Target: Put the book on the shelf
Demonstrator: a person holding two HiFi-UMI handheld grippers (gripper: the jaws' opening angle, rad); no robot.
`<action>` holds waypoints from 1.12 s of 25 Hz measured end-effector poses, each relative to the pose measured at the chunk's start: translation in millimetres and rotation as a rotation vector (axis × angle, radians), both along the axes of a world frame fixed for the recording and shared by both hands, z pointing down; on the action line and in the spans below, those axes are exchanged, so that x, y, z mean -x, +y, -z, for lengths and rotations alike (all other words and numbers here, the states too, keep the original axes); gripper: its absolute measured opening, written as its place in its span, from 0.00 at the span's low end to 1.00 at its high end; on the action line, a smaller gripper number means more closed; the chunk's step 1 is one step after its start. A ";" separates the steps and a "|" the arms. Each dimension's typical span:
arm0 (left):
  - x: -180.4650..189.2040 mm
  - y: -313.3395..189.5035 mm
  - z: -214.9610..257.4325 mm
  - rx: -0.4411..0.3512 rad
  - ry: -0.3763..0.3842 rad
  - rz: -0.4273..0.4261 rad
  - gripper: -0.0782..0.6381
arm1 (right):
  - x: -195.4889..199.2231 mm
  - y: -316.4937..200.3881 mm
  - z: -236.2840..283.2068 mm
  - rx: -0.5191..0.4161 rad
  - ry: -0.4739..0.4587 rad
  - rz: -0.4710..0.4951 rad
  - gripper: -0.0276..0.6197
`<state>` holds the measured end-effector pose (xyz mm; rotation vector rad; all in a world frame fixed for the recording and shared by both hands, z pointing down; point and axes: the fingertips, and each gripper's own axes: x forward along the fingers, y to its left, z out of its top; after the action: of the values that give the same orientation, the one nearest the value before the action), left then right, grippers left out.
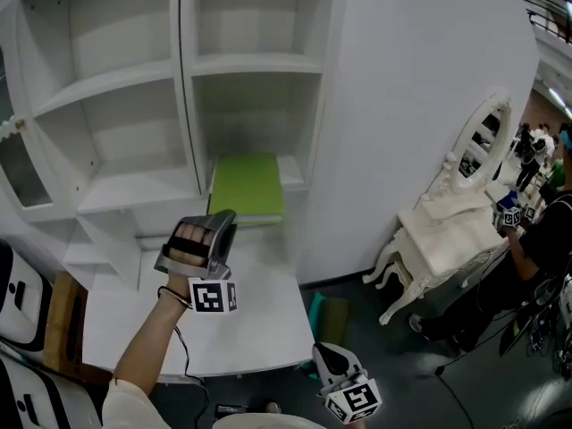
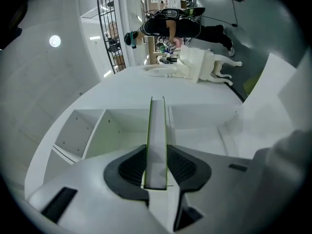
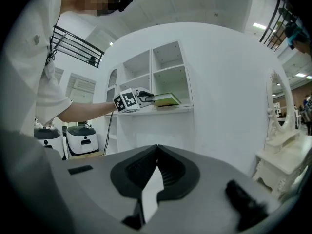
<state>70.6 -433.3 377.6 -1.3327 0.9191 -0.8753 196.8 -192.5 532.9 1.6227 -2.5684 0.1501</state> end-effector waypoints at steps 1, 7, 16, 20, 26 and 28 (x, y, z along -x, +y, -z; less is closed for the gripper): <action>-1.1 -4.0 -0.6 0.004 -0.002 0.004 0.30 | -0.9 0.0 0.2 0.000 -0.001 -0.003 0.06; -6.8 -25.3 -8.7 0.025 -0.007 0.032 0.30 | -10.0 3.1 0.0 0.002 -0.011 -0.036 0.06; -11.5 -62.0 -13.4 0.064 -0.012 0.096 0.30 | -20.1 4.8 -4.2 0.005 -0.017 -0.059 0.06; -15.4 -72.0 -17.9 0.082 -0.012 0.117 0.30 | -22.5 6.1 -4.4 0.008 -0.024 -0.065 0.06; -25.2 -84.1 -16.3 0.100 -0.016 0.159 0.30 | -19.9 5.0 -2.9 0.006 -0.021 -0.049 0.06; -33.7 -86.2 -10.7 0.102 0.012 0.146 0.30 | -19.4 4.9 -3.4 0.007 -0.019 -0.043 0.06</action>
<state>104.3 -519.5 388.3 -1.3713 1.0016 -1.0393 216.2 -187.6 536.2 1.6826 -2.5449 0.1789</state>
